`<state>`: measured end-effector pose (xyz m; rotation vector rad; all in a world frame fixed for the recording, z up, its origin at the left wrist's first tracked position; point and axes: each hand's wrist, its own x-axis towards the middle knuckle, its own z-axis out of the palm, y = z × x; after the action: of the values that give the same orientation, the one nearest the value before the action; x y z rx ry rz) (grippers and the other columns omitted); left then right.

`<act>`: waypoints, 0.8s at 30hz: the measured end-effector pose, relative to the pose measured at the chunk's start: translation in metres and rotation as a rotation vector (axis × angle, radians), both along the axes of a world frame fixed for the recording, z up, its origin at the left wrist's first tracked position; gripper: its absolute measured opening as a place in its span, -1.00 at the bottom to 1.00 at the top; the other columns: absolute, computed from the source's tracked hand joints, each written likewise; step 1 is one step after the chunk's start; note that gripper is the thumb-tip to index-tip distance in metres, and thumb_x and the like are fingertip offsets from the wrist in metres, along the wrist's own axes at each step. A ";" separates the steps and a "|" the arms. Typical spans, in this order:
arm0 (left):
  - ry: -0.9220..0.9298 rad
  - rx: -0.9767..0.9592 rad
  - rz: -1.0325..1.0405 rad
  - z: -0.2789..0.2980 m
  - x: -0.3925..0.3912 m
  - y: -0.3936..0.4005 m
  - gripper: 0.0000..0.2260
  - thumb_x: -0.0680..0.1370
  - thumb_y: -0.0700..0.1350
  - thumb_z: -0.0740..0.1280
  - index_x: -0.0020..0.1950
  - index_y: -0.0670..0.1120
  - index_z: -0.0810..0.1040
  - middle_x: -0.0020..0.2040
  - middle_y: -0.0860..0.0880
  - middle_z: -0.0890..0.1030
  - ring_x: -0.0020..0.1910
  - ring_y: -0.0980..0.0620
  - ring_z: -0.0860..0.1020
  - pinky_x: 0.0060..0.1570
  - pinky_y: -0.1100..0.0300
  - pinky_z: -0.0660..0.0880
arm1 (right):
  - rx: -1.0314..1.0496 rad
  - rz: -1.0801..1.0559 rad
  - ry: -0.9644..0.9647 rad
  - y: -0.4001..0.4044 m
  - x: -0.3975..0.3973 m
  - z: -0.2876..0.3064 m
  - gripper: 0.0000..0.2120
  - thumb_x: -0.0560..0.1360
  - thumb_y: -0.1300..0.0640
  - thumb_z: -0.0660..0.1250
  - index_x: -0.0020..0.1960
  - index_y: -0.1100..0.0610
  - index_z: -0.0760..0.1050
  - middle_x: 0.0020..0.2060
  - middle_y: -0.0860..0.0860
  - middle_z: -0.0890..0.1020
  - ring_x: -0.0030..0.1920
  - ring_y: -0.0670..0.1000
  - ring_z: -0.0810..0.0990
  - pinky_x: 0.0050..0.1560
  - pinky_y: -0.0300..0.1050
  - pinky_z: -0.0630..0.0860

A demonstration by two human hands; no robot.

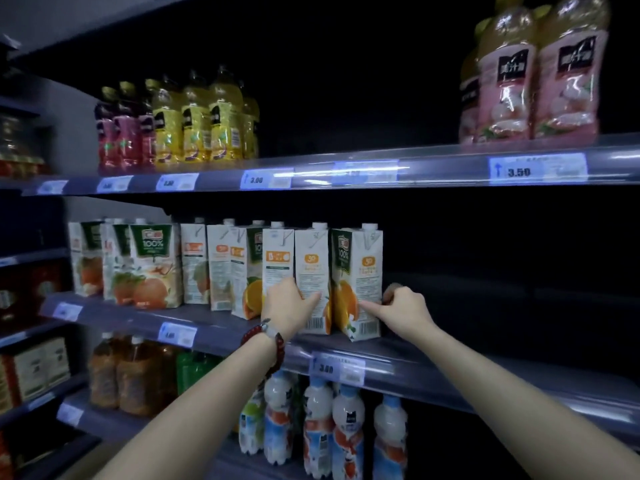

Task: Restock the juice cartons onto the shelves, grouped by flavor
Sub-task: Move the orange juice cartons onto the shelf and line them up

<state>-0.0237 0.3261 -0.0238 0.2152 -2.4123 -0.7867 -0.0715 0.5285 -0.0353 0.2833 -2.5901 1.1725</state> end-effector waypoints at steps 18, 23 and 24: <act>0.239 0.200 -0.012 -0.014 -0.038 0.017 -0.37 0.33 0.14 0.46 0.22 -0.21 0.40 0.15 -0.13 0.45 0.10 -0.11 0.45 0.09 0.01 0.47 | -0.250 -0.076 0.133 -0.008 -0.007 -0.007 -0.55 0.27 -0.10 0.54 0.07 0.00 0.49 -0.07 -0.10 0.63 -0.16 -0.22 0.56 -0.26 -0.44 0.47; 0.255 0.344 -0.106 -0.022 -0.037 0.021 -0.40 0.33 0.15 0.47 0.23 -0.14 0.41 0.11 -0.07 0.50 0.08 -0.06 0.47 0.10 -0.02 0.50 | -0.319 0.043 0.062 0.014 -0.006 -0.010 -0.49 0.29 -0.13 0.52 0.16 -0.10 0.42 0.00 -0.16 0.60 0.00 -0.12 0.60 -0.13 -0.29 0.52; 0.259 0.374 -0.105 -0.022 -0.037 0.025 -0.38 0.34 0.13 0.47 0.26 -0.15 0.39 0.13 -0.09 0.51 0.10 -0.08 0.49 0.10 -0.05 0.51 | -0.371 0.058 0.053 0.009 -0.007 -0.013 -0.43 0.26 -0.15 0.54 0.18 -0.08 0.41 0.04 -0.13 0.61 0.03 -0.09 0.61 -0.06 -0.20 0.57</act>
<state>-0.0607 0.3514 -0.0459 0.1234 -2.0333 -1.2330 -0.0783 0.5376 -0.0480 0.3033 -2.2730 1.6087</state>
